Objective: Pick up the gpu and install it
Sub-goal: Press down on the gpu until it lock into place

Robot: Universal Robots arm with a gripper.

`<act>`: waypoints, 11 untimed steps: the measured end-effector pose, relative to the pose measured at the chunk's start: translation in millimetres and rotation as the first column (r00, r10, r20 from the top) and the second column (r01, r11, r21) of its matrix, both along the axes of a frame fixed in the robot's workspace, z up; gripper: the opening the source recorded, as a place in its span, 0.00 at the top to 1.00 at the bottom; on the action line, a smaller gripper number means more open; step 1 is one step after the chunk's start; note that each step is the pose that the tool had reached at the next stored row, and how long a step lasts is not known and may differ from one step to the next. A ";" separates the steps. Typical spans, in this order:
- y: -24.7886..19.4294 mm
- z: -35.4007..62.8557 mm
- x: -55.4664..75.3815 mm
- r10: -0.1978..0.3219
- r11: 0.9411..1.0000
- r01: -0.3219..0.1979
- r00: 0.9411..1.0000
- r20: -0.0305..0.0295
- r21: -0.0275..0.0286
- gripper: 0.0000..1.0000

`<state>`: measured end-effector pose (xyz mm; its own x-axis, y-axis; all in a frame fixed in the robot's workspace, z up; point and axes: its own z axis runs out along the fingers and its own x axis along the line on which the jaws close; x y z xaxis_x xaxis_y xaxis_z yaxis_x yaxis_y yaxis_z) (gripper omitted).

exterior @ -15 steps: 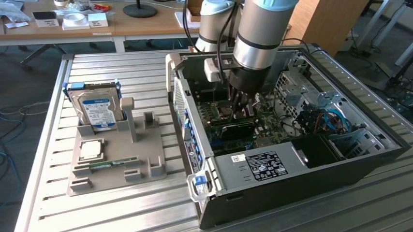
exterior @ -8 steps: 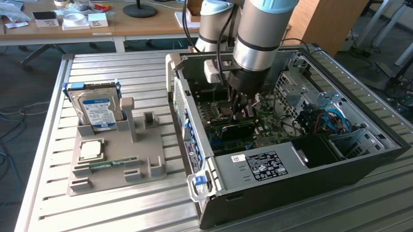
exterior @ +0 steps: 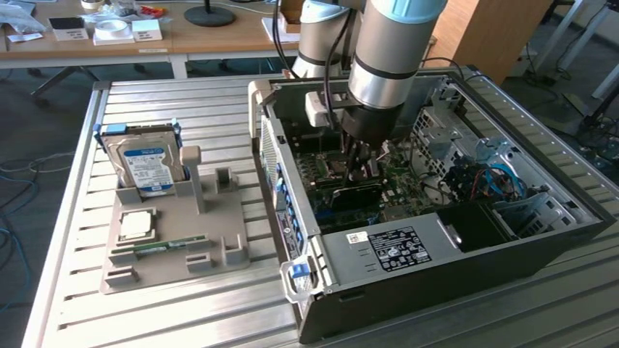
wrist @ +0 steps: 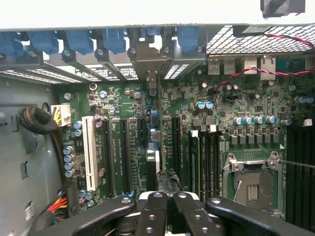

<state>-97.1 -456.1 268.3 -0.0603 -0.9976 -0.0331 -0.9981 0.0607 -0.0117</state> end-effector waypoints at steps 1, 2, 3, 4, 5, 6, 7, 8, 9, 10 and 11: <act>0.0 0.0 0.0 0.000 1.000 0.000 1.000 0.000 0.000 0.89; 0.0 0.0 0.0 0.000 1.000 0.000 1.000 0.000 0.000 0.89; 0.0 -0.4 0.0 0.000 1.000 0.000 1.000 0.000 0.000 0.89; 0.0 -0.8 0.0 0.000 1.000 0.000 1.000 0.000 0.000 0.89; 0.0 -0.8 0.0 0.000 1.000 0.000 1.000 0.000 0.000 0.89; 0.0 -0.8 0.0 0.000 1.000 0.000 1.000 0.000 0.000 0.89; 0.1 -0.9 0.0 0.000 1.000 0.000 1.000 0.000 0.000 0.89; 0.4 -1.1 -0.1 0.000 1.000 0.000 1.000 0.000 0.000 0.89; 0.4 -1.1 0.0 0.000 1.000 0.000 1.000 0.000 0.000 0.89; 0.5 -1.0 0.0 0.000 1.000 0.000 1.000 0.000 0.000 0.89; 2.3 -2.0 0.0 0.000 1.000 0.000 1.000 0.000 0.000 0.89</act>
